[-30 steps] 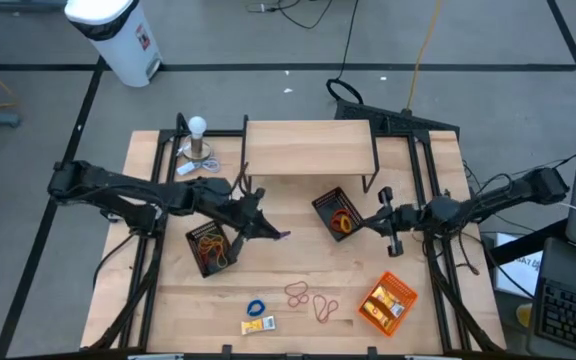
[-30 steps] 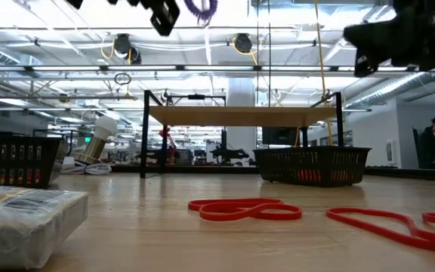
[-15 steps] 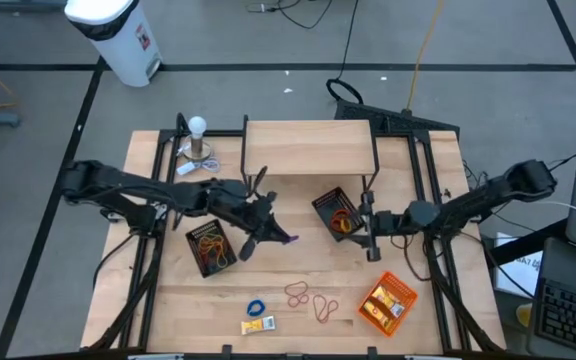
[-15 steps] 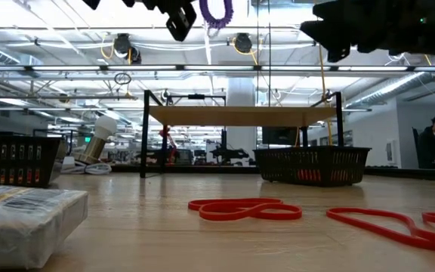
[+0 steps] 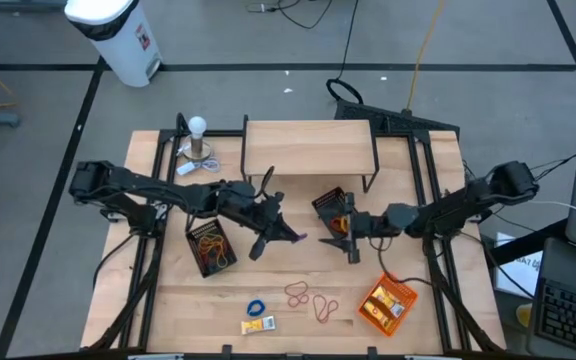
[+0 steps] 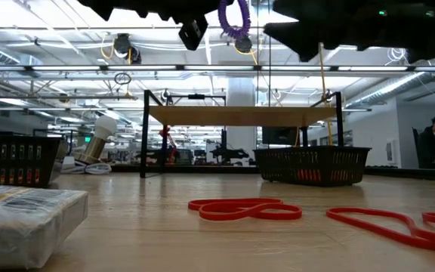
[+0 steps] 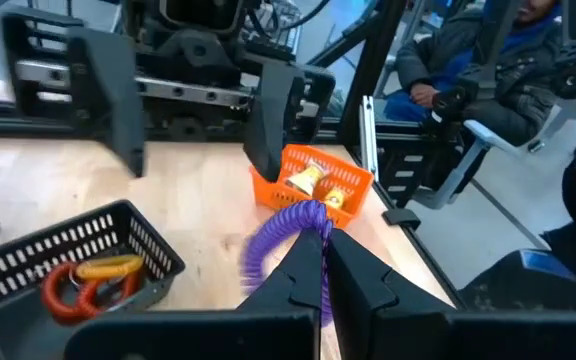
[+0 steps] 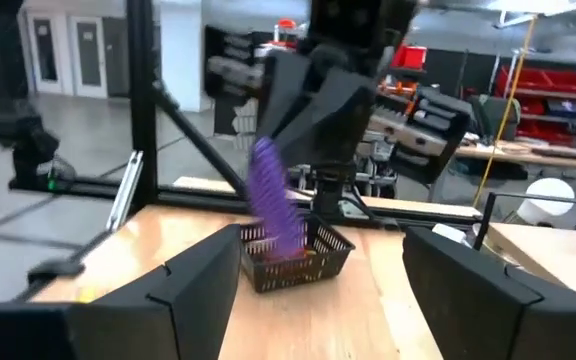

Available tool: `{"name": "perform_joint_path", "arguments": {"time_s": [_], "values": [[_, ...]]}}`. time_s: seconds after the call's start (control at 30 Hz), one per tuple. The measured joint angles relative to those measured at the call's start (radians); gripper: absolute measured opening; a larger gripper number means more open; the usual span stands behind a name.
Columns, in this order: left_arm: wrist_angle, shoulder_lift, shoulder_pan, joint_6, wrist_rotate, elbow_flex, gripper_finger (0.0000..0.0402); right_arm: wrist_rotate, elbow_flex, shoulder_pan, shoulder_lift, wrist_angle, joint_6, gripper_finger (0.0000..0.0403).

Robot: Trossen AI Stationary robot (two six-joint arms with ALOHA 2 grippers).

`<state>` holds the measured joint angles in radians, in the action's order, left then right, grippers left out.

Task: Pick & Place Office Desk Supplies
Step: Put the purple spring keychain into the right black bin

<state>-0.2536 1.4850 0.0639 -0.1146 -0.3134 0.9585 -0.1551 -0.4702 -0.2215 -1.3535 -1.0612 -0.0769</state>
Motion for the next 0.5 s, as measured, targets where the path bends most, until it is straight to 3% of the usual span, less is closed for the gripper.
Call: {"name": "perform_joint_path", "arguments": {"time_s": [0.27,0.4,0.5], "values": [[-0.003,0.02,0.0,0.001,0.0,0.011,0.0003,0.01,-0.085,0.019,-0.12,-0.004,0.022,0.027],[0.002,0.027,-0.002,0.004,0.0,0.014,0.0002,0.108,-0.107,0.025,-0.131,-0.002,0.049,0.0269],[-0.003,0.033,-0.011,0.004,0.0,0.014,0.0003,0.111,-0.114,0.025,-0.13,-0.005,0.058,0.0261]]}}
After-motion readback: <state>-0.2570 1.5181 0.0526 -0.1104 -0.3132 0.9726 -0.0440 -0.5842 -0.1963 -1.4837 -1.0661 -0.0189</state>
